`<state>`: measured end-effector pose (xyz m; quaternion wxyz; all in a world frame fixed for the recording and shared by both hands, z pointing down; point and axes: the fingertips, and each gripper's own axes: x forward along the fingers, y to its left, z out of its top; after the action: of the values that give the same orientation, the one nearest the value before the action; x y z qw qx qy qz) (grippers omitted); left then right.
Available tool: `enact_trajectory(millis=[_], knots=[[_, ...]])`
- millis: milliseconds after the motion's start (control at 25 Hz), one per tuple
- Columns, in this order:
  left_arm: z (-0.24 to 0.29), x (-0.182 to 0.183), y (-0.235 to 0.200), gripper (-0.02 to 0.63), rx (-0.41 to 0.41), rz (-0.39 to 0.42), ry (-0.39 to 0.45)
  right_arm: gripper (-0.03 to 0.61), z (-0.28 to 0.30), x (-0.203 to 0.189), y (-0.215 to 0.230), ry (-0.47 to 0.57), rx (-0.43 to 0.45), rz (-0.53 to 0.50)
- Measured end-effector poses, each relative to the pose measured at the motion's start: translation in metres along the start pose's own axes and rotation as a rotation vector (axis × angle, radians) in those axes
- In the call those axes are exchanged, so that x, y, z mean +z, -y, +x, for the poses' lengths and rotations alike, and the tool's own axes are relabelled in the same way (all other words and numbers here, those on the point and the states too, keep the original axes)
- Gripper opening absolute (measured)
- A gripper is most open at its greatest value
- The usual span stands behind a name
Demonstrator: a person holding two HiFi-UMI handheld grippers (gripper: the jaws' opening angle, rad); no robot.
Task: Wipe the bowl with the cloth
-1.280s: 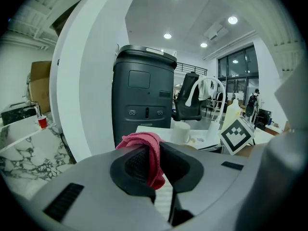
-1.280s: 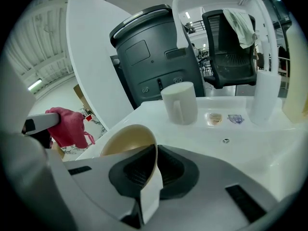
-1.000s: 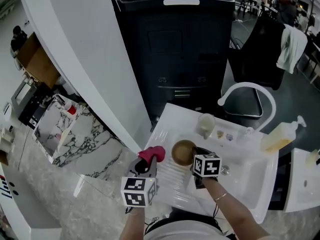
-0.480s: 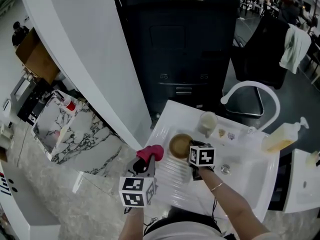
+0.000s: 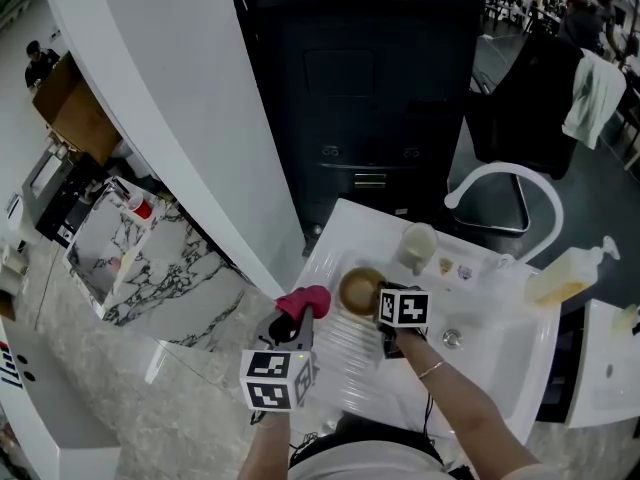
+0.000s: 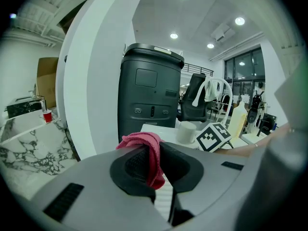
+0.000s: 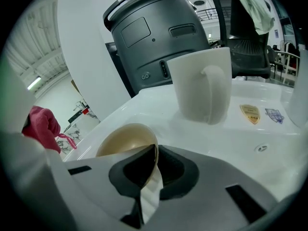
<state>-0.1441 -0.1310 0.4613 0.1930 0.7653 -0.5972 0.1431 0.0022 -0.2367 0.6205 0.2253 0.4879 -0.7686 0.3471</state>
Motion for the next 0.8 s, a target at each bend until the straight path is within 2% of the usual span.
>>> enact_trajectory(millis=[120,320,520,800], knots=[[0.000,-0.001,0.000,0.052,0.001,-0.001,-0.005,0.029,0.000,0.001,0.001,0.005,-0.003,-0.014],[0.000,-0.002,0.002,0.052,-0.001,0.000,-0.009,0.095,-0.002,0.004,0.000,0.018,-0.007,-0.067],[-0.002,-0.004,0.005,0.052,-0.004,0.005,-0.007,0.126,-0.009,0.012,-0.002,0.059,-0.021,-0.134],[-0.008,-0.001,0.008,0.052,-0.003,0.021,0.009,0.132,-0.039,0.029,-0.013,0.160,-0.042,-0.224]])
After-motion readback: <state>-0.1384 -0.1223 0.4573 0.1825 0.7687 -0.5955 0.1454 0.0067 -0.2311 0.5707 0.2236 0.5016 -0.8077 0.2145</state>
